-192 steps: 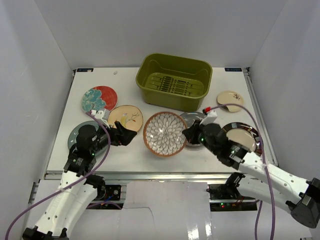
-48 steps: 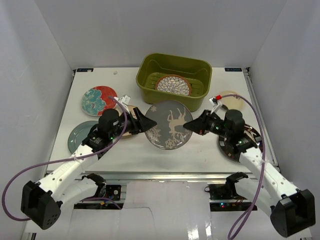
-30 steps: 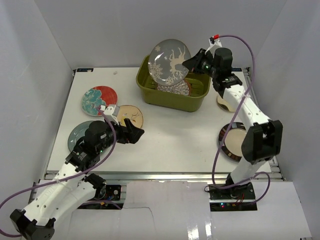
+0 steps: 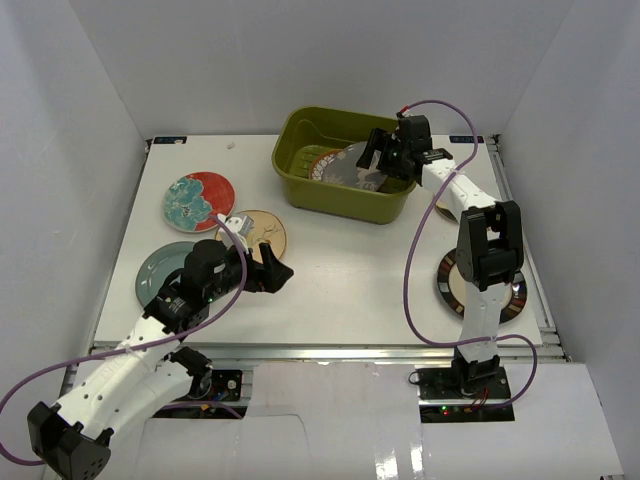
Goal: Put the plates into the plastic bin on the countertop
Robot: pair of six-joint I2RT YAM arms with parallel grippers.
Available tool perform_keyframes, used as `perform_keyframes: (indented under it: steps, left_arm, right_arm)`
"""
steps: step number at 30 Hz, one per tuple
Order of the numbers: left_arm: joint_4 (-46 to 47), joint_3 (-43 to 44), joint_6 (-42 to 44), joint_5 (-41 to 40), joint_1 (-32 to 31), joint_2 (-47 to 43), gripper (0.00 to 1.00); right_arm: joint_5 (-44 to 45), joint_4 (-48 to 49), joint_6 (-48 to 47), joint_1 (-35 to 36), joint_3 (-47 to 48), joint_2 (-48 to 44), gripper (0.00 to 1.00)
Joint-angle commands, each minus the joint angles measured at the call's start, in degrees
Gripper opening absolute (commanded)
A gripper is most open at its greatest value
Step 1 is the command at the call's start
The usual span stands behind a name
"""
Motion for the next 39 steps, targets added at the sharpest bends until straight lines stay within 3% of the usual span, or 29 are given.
perform_keyframes:
  steps: [1, 2, 4, 13, 19, 24, 26, 28, 29, 33, 36, 39]
  left_arm:
    - [0.40, 1.10, 0.48, -1.15, -0.19, -0.76, 0.98]
    - [0.14, 1.45, 0.57, -1.59, -0.19, -0.93, 0.98]
    - [-0.56, 1.89, 0.74, -2.38, -0.19, -1.11, 0.98]
    - [-2.85, 7.08, 2.85, -9.13, -0.27, -2.25, 0.98]
    - [-3.38, 9.27, 3.73, -12.31, -0.27, -3.66, 0.98]
    - [-4.17, 10.86, 4.35, -13.46, -0.19, -3.31, 0.98]
    - [-4.34, 11.65, 4.52, -13.90, -0.19, -3.48, 0.98]
    - [-4.43, 12.35, 4.61, -14.43, -0.19, -3.74, 0.98]
    - [-4.43, 12.53, 4.78, -14.69, -0.27, -4.09, 0.98]
    - [-4.26, 13.76, 5.84, -17.58, -0.27, -4.97, 0.98]
    - [-3.55, 13.24, 6.45, -19.35, -0.19, -6.38, 0.98]
    - [-2.94, 10.60, 6.72, -21.45, -0.27, -8.48, 0.98]
  right_arm:
    - [0.06, 1.74, -2.32, 0.78, 1.87, -1.93, 0.98]
    - [0.32, 1.65, -2.59, 1.04, 2.04, -2.46, 0.99]
    - [1.55, 1.30, -3.21, 1.48, 2.74, -3.87, 0.90]
    - [8.84, 1.04, -7.68, 3.94, 7.58, -11.95, 0.90]
    - [7.71, -0.90, -9.89, 5.08, 6.36, -16.86, 0.90]
    - [3.58, 1.83, -8.83, 5.70, -2.43, -22.94, 0.91]
    - [2.27, 2.43, -8.66, 7.10, -7.50, -25.04, 1.00]
    - [2.78, 6.21, -7.70, 10.79, -13.04, -29.26, 0.95]
    - [4.53, 8.05, -7.17, 12.71, -19.86, -30.93, 0.85]
    - [13.67, 21.74, 1.16, 24.22, -39.22, -38.41, 0.76]
    - [14.30, 34.32, 12.15, 27.22, -49.86, -36.93, 0.83]
    - [9.65, 41.27, 18.40, 29.25, -50.00, -29.23, 0.92]
